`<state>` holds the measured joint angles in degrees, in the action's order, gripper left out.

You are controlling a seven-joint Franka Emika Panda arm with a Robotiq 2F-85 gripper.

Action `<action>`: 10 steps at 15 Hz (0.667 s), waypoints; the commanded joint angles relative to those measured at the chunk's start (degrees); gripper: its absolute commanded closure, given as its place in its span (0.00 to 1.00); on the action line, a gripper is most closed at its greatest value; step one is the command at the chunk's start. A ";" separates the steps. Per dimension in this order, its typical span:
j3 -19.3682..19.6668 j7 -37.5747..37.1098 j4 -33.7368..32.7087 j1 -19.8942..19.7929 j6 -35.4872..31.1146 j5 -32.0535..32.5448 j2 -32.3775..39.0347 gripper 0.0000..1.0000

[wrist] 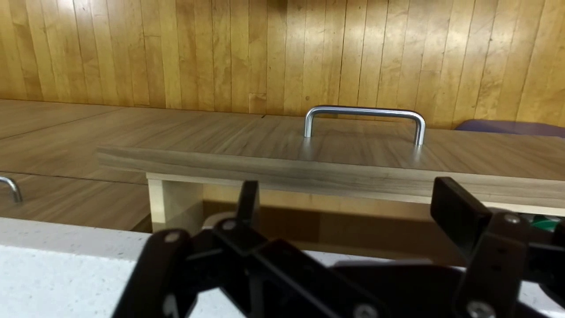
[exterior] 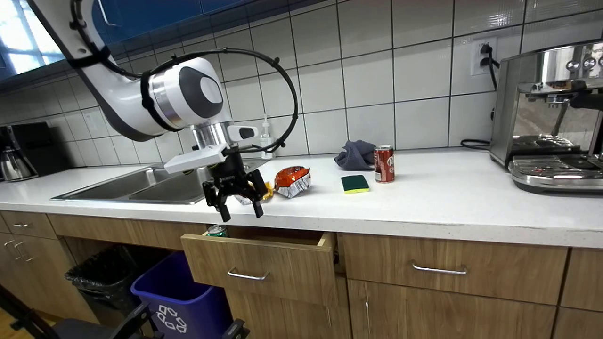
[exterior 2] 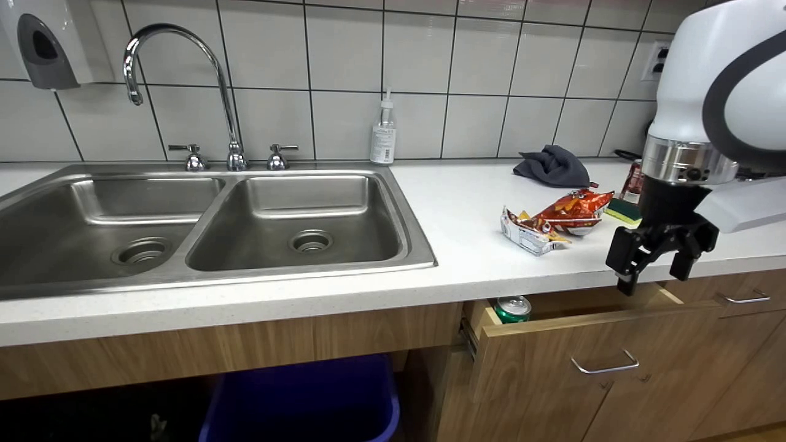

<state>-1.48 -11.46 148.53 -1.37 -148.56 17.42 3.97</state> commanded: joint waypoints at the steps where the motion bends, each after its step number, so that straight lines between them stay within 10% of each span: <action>1: 1.02 -2.97 -2.46 1.88 -0.08 1.80 2.98 0.00; 10: 1.93 -1.76 -3.49 3.67 -3.87 -0.50 7.11 0.00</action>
<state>-0.45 -12.78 146.26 1.29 -150.64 17.40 9.13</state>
